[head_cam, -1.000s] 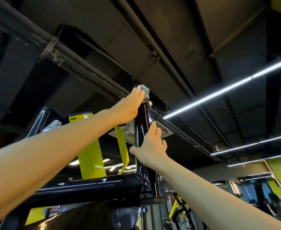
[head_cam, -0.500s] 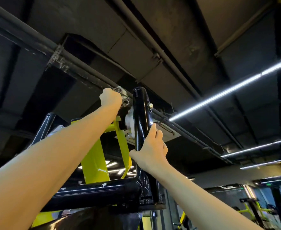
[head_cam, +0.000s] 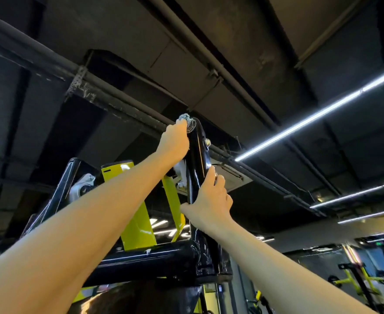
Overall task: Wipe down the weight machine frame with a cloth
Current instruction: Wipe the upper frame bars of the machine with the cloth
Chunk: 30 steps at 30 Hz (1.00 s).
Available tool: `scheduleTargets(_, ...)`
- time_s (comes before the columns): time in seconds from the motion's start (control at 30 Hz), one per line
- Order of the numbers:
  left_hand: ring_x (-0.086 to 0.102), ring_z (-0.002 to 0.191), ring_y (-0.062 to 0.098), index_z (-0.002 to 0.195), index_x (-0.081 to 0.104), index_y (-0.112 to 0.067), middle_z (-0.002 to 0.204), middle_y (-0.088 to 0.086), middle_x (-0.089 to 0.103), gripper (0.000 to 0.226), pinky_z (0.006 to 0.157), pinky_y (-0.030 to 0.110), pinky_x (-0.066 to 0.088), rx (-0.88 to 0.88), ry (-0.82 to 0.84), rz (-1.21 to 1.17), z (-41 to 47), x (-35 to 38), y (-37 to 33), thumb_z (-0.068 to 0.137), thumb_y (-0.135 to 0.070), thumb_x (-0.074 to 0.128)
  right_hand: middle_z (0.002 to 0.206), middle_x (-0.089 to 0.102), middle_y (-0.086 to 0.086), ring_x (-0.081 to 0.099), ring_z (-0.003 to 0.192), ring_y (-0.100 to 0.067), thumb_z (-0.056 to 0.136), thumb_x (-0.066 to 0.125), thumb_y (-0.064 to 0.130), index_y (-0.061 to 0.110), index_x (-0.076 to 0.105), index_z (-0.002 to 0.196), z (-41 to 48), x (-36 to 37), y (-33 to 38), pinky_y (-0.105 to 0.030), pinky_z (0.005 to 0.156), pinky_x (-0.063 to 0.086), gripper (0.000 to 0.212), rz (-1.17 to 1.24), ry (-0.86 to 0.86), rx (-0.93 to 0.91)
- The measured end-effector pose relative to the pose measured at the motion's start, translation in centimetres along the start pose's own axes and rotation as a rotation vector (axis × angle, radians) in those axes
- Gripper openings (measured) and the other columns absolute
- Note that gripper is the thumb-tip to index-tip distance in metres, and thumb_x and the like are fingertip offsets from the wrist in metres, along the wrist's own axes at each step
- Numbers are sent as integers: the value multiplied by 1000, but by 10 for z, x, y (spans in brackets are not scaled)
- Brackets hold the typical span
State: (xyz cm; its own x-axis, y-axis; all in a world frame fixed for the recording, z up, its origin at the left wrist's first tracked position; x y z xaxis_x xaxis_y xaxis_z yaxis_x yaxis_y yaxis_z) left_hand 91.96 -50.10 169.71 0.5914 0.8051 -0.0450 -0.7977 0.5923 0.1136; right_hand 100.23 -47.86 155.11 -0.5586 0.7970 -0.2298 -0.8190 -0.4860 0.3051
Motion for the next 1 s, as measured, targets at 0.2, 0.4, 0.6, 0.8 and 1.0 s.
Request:
scheduleTargets(0.2,19,145,26,150,24,-12,159,6,18,63,117,38,23,276,123,-11,-29,8,-17,93,11,38,146,19,-10,28,135,-28,77,73,28,12,-8,151,-1,-1,-1,-45,112,24,111,2,-11,2)
scheduleTargets(0.4,42,125,34,132,43,0,139,20,42,35,101,38,35,-63,-12,62,5,-6,-17,97,-3,36,151,14,-10,24,139,-29,77,73,28,13,-9,152,-1,3,-1,-49,115,23,112,0,2,19)
scheduleTargets(0.6,49,123,24,143,29,-5,142,10,38,50,100,30,40,367,139,217,-25,0,-48,96,-5,46,154,9,-13,18,143,-31,78,73,28,13,-13,151,2,4,-5,-51,116,20,114,5,23,29)
scheduleTargets(0.8,49,126,27,145,30,-8,142,12,44,49,103,33,38,364,304,362,-27,-3,-28,98,-7,46,154,8,-13,16,143,-31,79,71,26,13,-13,151,0,3,-3,-50,117,17,112,20,29,13)
scheduleTargets(1.0,40,135,27,151,22,-17,155,8,28,64,108,34,33,414,267,335,-17,-1,-23,95,3,45,157,0,-13,12,145,-31,79,73,23,12,-16,151,1,6,-2,-51,118,14,115,73,65,-3)
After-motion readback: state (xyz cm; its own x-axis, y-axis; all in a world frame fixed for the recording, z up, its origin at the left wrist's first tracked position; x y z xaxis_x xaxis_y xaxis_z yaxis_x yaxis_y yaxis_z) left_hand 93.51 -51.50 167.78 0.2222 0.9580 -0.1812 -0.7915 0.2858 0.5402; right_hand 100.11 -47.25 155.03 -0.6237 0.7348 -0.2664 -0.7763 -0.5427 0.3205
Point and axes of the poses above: each hand's wrist, its own z-axis towards the middle knuckle, its own x-axis out of the palm, y = z × x, the point moved 9 cm from there along z, towards the middle knuckle
